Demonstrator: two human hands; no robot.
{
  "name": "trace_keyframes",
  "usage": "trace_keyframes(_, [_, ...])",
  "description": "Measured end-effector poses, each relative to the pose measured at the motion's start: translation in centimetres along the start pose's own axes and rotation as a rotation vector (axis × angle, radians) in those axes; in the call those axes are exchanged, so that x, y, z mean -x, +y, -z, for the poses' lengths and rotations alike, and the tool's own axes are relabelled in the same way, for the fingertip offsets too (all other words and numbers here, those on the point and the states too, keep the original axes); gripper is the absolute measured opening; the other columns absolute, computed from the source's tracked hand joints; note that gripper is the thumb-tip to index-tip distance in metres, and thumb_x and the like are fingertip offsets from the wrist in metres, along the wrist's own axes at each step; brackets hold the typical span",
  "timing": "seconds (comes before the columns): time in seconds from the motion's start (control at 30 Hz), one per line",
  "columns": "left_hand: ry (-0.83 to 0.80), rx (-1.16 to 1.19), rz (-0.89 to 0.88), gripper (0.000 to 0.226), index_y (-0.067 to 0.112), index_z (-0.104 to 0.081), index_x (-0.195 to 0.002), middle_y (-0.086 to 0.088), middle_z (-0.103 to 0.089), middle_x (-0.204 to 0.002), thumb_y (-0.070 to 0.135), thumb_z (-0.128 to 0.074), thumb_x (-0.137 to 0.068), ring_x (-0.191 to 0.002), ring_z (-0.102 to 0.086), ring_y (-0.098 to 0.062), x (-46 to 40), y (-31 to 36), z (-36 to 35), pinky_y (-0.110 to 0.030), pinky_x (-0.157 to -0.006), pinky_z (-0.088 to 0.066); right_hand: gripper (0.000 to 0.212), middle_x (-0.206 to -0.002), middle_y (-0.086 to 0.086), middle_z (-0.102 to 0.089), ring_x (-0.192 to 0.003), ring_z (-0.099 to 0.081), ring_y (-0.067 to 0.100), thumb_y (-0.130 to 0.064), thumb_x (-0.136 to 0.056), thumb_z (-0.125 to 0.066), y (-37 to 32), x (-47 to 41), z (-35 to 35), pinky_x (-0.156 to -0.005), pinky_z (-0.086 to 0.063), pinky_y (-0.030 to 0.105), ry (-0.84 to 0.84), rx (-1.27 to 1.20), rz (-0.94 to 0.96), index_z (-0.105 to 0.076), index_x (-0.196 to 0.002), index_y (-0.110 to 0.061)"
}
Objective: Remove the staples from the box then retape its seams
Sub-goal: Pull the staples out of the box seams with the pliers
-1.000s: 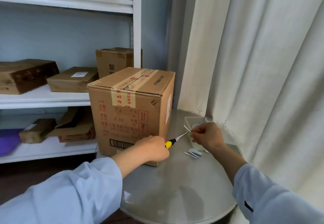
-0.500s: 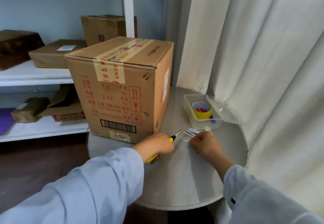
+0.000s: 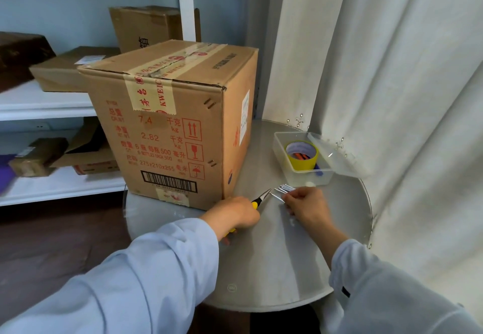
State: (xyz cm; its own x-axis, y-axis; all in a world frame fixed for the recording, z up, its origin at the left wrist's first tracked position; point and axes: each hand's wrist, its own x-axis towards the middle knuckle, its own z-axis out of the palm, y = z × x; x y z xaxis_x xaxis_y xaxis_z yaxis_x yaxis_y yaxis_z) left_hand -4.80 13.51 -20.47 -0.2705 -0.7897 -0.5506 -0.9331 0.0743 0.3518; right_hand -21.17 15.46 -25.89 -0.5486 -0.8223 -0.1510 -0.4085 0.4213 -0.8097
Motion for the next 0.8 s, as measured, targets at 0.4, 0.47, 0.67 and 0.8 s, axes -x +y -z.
trace_keyframes(0.4, [0.056,-0.081,-0.009,0.028,0.005,-0.056,-0.107,-0.016,-0.062,-0.102,0.02,-0.038,-0.091,-0.084,-0.07,-0.033,0.4,0.1,-0.4,-0.026,-0.058,-0.052,0.014,-0.099,0.009,-0.07,-0.099,-0.063,0.031,-0.032,-0.085,-0.065,-1.2,-1.0,-1.6,-0.081,-0.048,0.032,0.032,0.184,0.044,-0.074,-0.09,-0.024])
trace_keyframes(0.47, [0.067,-0.092,-0.015,0.026,0.007,-0.056,-0.105,-0.014,-0.062,-0.107,0.019,-0.038,-0.09,-0.085,-0.07,-0.032,0.5,0.1,-0.5,-0.023,-0.056,-0.049,0.017,-0.101,0.008,-0.071,-0.1,-0.063,0.03,-0.032,-0.086,-0.065,-1.0,-1.1,-1.6,-0.084,-0.049,0.033,0.031,0.164,0.052,-0.075,-0.095,-0.022])
trace_keyframes(0.67, [0.09,-0.121,-0.054,0.029,0.009,-0.054,-0.113,-0.013,-0.059,-0.118,0.02,-0.038,-0.092,-0.082,-0.061,-0.032,0.7,-0.3,-0.7,-0.026,-0.058,-0.043,0.024,-0.112,0.003,-0.07,-0.11,-0.061,0.026,-0.029,-0.09,-0.061,-1.0,-0.2,-1.2,-0.093,-0.048,0.035,0.055,0.091,0.104,-0.071,-0.11,-0.022])
trace_keyframes(0.8, [0.104,-0.158,-0.113,0.032,0.008,-0.051,-0.12,-0.014,-0.056,-0.122,0.021,-0.04,-0.093,-0.103,-0.061,-0.033,1.6,-0.6,-0.8,-0.028,-0.069,-0.041,0.028,-0.118,0.003,-0.068,-0.114,-0.059,0.024,-0.025,-0.091,-0.058,-2.7,1.1,0.0,-0.096,-0.045,0.034,0.067,0.092,0.154,-0.068,-0.117,-0.02])
